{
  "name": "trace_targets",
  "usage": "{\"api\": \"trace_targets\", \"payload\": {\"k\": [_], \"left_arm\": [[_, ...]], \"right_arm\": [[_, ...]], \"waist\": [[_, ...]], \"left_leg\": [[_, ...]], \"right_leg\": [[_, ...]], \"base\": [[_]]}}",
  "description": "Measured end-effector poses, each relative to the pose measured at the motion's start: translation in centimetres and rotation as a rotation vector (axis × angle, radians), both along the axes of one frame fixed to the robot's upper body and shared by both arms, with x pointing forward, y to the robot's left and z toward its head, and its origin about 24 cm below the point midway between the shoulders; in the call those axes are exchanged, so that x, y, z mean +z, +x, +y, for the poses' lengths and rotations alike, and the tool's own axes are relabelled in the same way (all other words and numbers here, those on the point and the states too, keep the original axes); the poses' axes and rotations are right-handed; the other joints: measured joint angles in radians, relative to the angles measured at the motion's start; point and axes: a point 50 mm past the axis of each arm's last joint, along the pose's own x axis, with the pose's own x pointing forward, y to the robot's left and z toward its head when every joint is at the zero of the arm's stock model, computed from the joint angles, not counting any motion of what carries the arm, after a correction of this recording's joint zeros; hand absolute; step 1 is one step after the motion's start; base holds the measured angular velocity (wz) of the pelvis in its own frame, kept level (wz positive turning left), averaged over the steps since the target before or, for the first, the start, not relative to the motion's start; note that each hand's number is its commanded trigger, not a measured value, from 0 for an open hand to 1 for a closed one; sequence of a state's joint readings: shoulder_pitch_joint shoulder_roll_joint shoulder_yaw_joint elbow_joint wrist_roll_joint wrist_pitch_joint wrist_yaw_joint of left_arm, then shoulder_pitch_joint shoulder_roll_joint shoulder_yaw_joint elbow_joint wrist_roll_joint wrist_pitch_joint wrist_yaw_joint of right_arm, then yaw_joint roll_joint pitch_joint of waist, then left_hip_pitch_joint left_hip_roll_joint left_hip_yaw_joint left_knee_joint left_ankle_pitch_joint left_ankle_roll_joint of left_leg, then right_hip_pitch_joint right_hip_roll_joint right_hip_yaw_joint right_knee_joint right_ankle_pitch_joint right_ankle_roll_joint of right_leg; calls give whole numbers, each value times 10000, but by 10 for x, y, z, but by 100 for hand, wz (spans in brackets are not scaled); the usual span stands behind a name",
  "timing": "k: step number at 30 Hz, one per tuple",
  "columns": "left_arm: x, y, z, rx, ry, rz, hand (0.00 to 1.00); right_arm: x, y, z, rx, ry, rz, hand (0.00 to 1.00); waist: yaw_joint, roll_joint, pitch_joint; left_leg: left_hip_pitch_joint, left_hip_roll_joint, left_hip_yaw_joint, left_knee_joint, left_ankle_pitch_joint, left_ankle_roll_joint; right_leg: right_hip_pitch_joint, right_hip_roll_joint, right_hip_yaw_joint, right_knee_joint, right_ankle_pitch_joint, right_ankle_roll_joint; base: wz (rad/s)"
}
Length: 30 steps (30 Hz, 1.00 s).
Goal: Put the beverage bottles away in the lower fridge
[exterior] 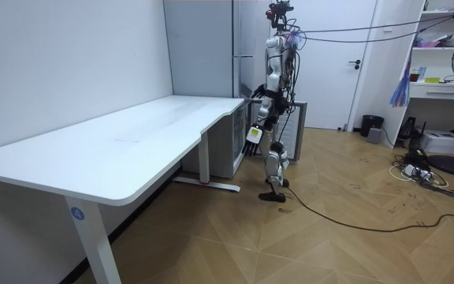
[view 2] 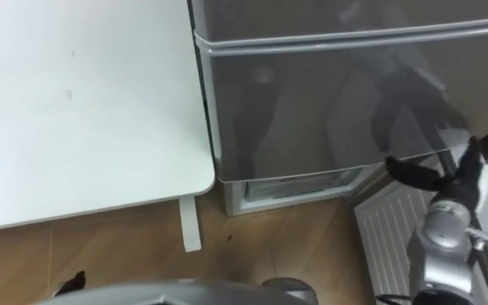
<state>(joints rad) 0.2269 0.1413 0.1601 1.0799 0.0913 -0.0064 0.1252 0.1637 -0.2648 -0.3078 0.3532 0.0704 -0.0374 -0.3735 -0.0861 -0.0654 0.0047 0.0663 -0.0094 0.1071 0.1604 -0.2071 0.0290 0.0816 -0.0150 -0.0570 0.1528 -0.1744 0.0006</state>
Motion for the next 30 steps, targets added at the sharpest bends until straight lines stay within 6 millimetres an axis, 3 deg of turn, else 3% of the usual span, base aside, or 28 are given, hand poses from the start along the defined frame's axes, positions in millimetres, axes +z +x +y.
{"api": "trace_targets", "payload": {"k": [5, 13, 19, 24, 30], "left_arm": [[2, -4, 3, -4, 122, -22, 0], [5, -14, 15, 460, 418, 138, 0], [6, -17, 17, 426, 479, 262, 0], [7, -17, 20, 381, 625, 299, 0], [7, -18, 21, 112, 707, 525, 0]], "right_arm": [[6, -2, -7, -624, -345, -256, 0], [10, -14, -22, -1718, -93, -697, 0], [-8, -30, -29, -2540, 819, -282, 0], [-39, -63, -42, -4527, 2226, 574, 0], [-53, -78, -52, -5253, 3204, 1130, 0]], "waist": [[-31, -126, -3], [-45, -371, -72], [-176, -353, -83], [-196, -352, -66], [-446, -346, -54]], "left_leg": [[0, -12, 22, 1, 0, 0], [3, 24, 119, 7, -1, -2], [-1, 6, 57, 10, -5, 1], [5, 5, 46, 9, -5, 2], [4, 13, 25, -26, -3, 2]], "right_leg": [[26, -18, -16, -21, -6, 9], [25, -2, -23, -20, -11, 18], [28, -13, -19, 7, -8, 16], [48, -7, -12, 20, -8, 16], [46, -5, -22, 27, -9, 16]], "base": [[1], [0], [0], [0], [0]]}}
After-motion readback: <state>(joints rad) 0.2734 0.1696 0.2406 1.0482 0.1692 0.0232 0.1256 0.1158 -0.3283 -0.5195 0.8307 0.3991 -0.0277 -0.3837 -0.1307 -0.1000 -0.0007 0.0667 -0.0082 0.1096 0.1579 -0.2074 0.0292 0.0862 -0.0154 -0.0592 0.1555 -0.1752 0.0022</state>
